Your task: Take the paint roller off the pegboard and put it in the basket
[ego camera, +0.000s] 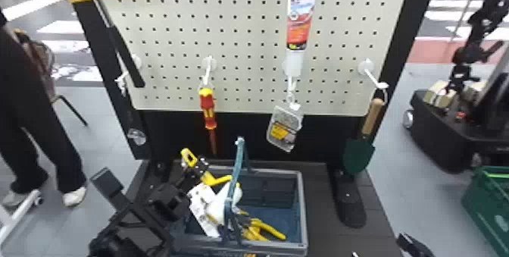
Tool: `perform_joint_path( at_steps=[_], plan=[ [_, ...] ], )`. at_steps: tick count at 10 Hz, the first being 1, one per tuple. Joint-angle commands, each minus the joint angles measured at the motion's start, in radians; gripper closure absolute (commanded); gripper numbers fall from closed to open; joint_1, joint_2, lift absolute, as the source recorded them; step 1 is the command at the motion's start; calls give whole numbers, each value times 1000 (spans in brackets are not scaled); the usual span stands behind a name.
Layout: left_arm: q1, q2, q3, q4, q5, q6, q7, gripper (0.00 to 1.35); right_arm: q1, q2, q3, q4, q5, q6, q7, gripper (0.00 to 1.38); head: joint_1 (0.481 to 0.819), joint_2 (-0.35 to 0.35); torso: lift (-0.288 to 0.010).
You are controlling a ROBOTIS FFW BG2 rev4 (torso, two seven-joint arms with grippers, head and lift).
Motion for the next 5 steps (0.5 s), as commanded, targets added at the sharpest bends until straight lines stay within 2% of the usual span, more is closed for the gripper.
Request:
perform_joint_path(
  at_steps=[1, 2, 3, 4, 5],
  plan=[
    [-21, -6, -16, 43, -22, -12, -7, 1138, -4, 0, 0, 4, -1, 0, 5, 157, 549, 0, -100],
    [-27, -11, -9, 47, -40, -1, -10, 565, -6, 0, 0, 4, -3, 0, 5, 157, 549, 0, -100],
    [-29, -9, -7, 50, -47, -3, -13, 130, -6, 0, 0, 9, -3, 0, 6, 157, 549, 0, -100],
    [-29, -9, -4, 50, -47, -7, -15, 82, -6, 0, 0, 9, -3, 0, 5, 157, 549, 0, -100],
    [-29, -9, -2, 50, -47, -7, -15, 167, -6, 0, 0, 9, -3, 0, 6, 157, 549, 0, -100]
  ],
)
